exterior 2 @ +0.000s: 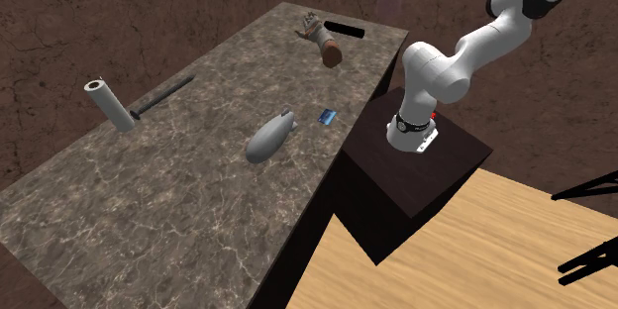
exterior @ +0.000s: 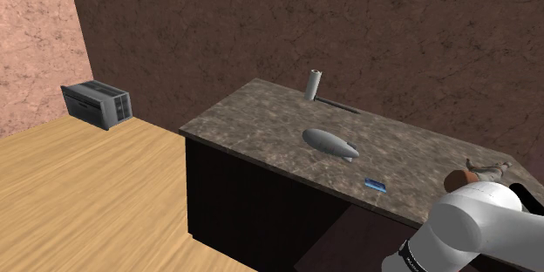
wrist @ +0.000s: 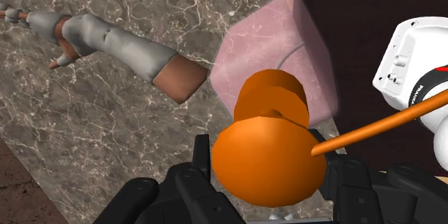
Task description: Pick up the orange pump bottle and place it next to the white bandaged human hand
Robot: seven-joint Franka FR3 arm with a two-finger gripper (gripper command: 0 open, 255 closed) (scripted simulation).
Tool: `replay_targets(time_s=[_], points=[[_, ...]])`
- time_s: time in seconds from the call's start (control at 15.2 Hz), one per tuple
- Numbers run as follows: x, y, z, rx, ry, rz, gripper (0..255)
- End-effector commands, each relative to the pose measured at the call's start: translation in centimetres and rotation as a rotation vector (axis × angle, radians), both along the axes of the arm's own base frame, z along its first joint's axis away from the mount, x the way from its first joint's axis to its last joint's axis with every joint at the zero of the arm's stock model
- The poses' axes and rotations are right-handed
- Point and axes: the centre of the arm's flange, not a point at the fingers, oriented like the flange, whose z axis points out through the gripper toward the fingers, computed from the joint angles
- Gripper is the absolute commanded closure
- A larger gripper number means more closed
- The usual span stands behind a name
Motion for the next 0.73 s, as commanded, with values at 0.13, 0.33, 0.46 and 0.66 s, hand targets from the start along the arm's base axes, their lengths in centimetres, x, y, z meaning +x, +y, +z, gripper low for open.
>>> replay_targets(time_s=[0.13,0.33,0.46,0.66], points=[[-2.4,-1.0,-0.9,0.0,0.001,0.0,255],[-2.4,-1.0,-2.5,0.0,0.001,0.0,255],[-2.4,-1.0,-3.5,0.0,0.001,0.0,255],[-2.4,-1.0,-5.1,0.0,0.001,0.0,255]])
